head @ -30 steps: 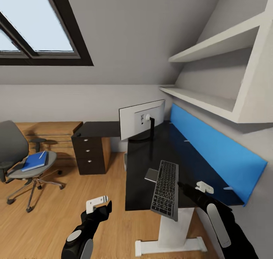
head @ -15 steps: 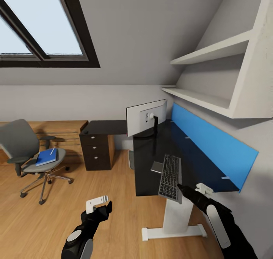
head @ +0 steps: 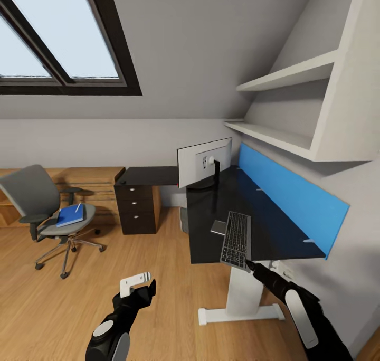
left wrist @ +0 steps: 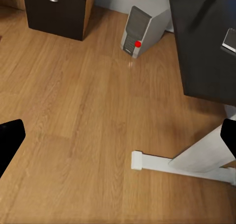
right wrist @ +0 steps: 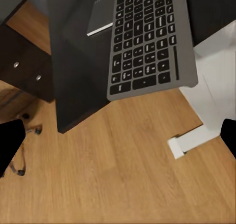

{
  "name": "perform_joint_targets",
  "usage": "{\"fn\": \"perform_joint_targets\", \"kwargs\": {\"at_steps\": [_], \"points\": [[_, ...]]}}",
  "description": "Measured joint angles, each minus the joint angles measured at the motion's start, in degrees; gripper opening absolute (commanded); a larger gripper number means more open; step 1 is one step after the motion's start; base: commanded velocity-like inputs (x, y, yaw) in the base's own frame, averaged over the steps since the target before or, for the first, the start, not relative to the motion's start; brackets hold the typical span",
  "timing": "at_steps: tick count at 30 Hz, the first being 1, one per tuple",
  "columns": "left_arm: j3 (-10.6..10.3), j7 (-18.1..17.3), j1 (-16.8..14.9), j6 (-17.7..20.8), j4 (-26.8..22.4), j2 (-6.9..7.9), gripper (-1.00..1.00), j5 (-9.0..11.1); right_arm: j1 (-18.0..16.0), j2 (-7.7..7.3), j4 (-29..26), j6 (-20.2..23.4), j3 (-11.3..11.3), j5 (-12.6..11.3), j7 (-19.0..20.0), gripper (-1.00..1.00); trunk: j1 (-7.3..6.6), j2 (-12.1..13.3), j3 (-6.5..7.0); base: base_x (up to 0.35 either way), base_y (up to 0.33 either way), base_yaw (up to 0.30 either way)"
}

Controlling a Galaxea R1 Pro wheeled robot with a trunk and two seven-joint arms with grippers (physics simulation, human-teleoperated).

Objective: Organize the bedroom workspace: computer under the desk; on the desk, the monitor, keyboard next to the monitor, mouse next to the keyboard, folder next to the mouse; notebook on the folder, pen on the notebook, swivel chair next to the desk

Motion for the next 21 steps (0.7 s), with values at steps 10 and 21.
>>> {"fn": "perform_joint_targets", "kwargs": {"at_steps": [10, 21], "points": [[-0.2, 0.0, 0.0, 0.1, -1.3, -0.19, 1.00, 0.1, 0.0, 2.74, 1.3, -5.7, 0.0, -8.7, 0.2, 1.00, 0.87, -1.6, -0.72, -0.007, 0.001, 0.000], [-0.3, 0.1, 0.0, 0.1, -1.6, -0.27, 1.00, 0.0, 0.0, 3.30, 1.6, -7.8, 0.5, -10.0, 0.3, 1.00, 3.29, -6.0, -2.70, 0.000, 0.000, 0.000]]}}
